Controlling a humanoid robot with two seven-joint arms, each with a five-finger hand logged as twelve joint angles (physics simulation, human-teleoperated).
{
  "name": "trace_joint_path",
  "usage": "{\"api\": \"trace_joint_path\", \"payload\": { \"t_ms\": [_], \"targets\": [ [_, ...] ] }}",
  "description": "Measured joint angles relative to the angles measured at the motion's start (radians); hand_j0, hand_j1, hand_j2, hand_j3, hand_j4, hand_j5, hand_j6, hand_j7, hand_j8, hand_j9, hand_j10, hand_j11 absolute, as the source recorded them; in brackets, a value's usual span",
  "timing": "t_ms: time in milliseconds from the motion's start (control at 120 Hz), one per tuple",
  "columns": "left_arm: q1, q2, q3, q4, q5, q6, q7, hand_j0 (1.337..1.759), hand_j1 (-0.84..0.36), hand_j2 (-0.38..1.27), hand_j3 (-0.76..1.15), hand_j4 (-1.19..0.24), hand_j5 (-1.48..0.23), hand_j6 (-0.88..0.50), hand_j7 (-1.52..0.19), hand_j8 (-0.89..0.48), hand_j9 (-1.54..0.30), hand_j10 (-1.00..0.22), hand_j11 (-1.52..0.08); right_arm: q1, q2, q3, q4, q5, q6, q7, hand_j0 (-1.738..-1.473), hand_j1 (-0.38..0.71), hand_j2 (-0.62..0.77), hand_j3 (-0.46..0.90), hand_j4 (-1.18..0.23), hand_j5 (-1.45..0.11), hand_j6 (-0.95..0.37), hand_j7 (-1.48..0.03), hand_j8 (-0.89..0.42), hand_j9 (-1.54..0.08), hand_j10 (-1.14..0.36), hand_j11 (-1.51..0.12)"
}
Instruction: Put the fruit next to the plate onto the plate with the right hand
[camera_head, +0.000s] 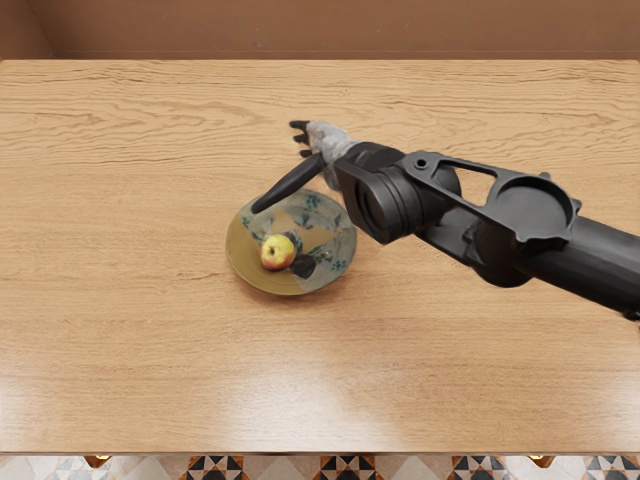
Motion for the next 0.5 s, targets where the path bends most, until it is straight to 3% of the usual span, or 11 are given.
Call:
{"api": "trace_joint_path", "payload": {
  "t_ms": [275,500],
  "targets": [
    [0.000,0.000,0.000,0.000,0.000,0.000,0.000,1.658,0.35,0.00,0.00,0.00,0.00,0.00,0.00,0.00,0.00,0.00,0.00,-0.189,-0.138,0.264,0.119,0.003,0.307,0.000,-1.658,-0.32,0.00,0.00,-0.03,-0.03,-0.03,-0.03,-0.02,-0.03,-0.02,-0.03],
    [-0.001,0.000,-0.001,0.000,0.000,0.000,0.000,1.658,0.35,0.00,0.00,0.00,0.00,0.00,0.00,0.00,0.00,0.00,0.00,-0.395,-0.235,0.506,0.175,0.004,0.670,0.000,-1.658,-0.32,0.00,0.00,-0.02,-0.03,-0.02,-0.03,-0.02,-0.03,-0.02,-0.03]
  ]
}}
